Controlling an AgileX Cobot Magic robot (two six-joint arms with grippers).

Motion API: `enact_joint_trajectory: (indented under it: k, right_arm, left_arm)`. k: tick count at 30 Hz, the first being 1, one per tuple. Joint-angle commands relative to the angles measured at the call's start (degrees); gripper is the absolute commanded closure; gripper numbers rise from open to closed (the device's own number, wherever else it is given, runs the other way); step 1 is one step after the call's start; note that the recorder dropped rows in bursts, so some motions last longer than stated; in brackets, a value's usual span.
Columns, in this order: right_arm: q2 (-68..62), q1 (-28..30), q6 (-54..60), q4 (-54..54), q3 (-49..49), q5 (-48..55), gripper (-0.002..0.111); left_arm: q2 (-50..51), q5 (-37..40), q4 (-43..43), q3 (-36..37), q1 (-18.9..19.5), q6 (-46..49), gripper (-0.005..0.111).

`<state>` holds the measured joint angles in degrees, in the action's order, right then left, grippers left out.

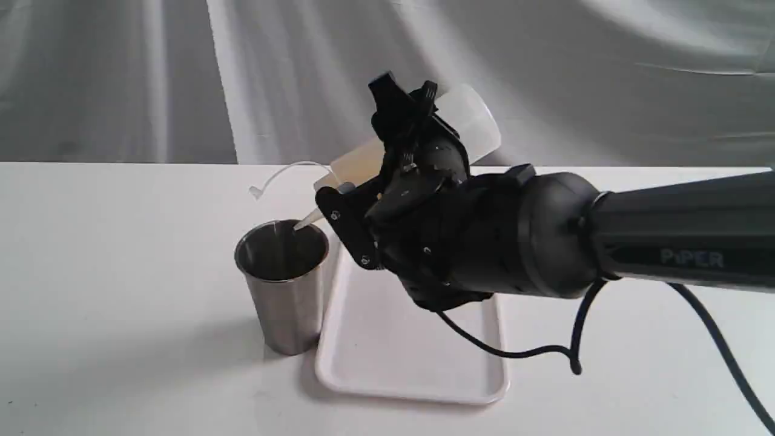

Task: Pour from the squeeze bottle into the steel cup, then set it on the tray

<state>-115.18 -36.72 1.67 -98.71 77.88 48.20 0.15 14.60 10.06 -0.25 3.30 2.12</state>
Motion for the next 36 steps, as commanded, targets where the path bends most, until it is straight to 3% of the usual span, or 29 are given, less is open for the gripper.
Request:
enact_joint_trajectory:
  k: [1, 14, 36]
  right_arm:
    - [0.8, -0.5, 0.1, -1.2, 0.8, 1.0, 0.108]
    - [0.8, -0.5, -3.9, -1.2, 0.8, 2.2, 0.108]
    - [5.2, 2.6, -29.5, 6.3, -1.9, -2.5, 0.108]
  left_arm:
    - [-0.1, -0.7, 0.0, 0.3, 0.1, -0.4, 0.098]
    - [-0.1, -0.7, 0.0, 0.3, 0.1, -0.3, 0.098]
    - [-0.1, -0.7, 0.0, 0.3, 0.1, -0.3, 0.098]
